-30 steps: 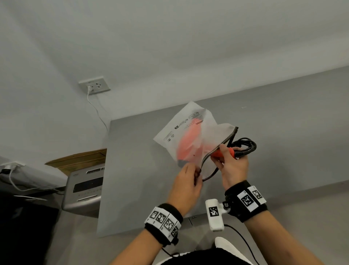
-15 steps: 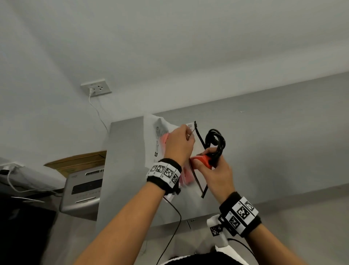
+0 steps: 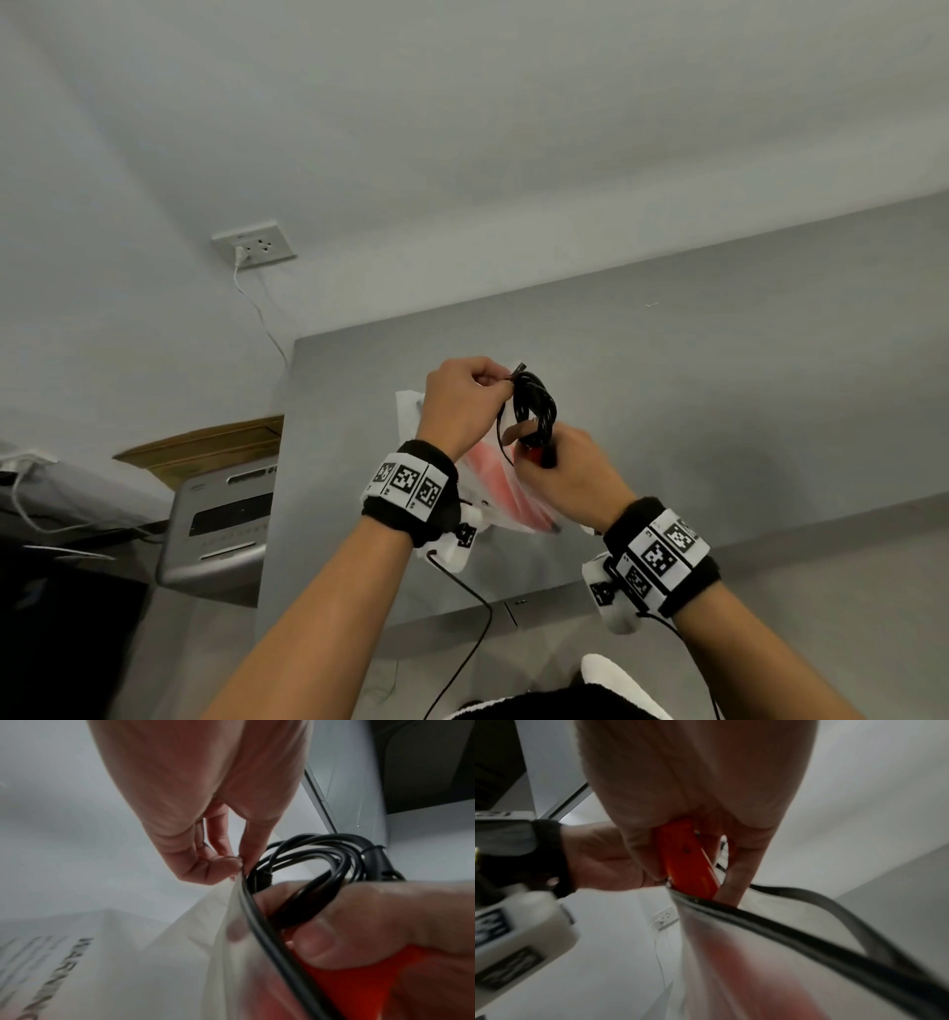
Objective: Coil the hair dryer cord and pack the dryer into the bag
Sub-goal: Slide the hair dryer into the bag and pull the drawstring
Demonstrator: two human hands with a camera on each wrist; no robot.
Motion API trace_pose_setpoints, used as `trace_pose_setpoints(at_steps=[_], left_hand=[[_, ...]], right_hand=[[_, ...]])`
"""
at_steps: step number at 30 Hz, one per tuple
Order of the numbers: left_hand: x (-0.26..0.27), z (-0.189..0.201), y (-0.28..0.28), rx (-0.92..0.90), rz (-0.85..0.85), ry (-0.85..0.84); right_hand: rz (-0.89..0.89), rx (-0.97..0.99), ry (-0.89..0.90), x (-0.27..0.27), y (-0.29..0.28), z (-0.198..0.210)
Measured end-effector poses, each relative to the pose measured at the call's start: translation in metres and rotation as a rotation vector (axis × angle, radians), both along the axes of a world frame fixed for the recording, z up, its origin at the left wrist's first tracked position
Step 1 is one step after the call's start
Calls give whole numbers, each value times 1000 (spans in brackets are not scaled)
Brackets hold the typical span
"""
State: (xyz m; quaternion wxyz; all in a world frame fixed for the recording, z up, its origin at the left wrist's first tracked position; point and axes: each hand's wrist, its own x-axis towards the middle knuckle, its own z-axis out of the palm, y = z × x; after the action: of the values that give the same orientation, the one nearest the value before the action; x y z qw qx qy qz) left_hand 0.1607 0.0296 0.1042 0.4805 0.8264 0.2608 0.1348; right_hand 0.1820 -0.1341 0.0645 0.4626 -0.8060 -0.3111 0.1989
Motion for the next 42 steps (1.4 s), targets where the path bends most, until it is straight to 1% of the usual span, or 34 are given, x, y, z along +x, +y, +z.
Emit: trace_pose_setpoints(at_steps=[3,5,8,10,12,15,18,22,26,32,38,42], left_hand=[[-1,-4,4,-62,36,16],[-2,-7,4,-68,29,23],[-4,-10,2,-10,32,13],[-5,-11,1,72,-1,1],[-7,-12,5,117,-125,22],[-8,-12,18,134,-371,159],[-8,-10,35,209,-470,281],[-10,-4,53,179,-591,320],[-9,-3,65,199,-578,309],[-17,-17,83,300,-540,267],[-24,-31,83,311,-454,209],[-27,-34,85,266,-381,172]], right_hand=[[86,-39,52,8,-3,7],[91,-45,67,12,-4,6],[75,-25,16,11,-4,-1],[100,-80,-52,9,-5,-5],[118,-122,-73,9,-6,-7],[122,-115,-34,7,-9,-9],[121,-117,-15,1,-10,-16],[109,-117,-19,-1,-9,-19],[137,-132,-42,-2,-8,-19],[96,-93,-9,-2,-8,-17],[73,-91,-1,-1,-5,-16],[36,-80,51,1,-3,-14]])
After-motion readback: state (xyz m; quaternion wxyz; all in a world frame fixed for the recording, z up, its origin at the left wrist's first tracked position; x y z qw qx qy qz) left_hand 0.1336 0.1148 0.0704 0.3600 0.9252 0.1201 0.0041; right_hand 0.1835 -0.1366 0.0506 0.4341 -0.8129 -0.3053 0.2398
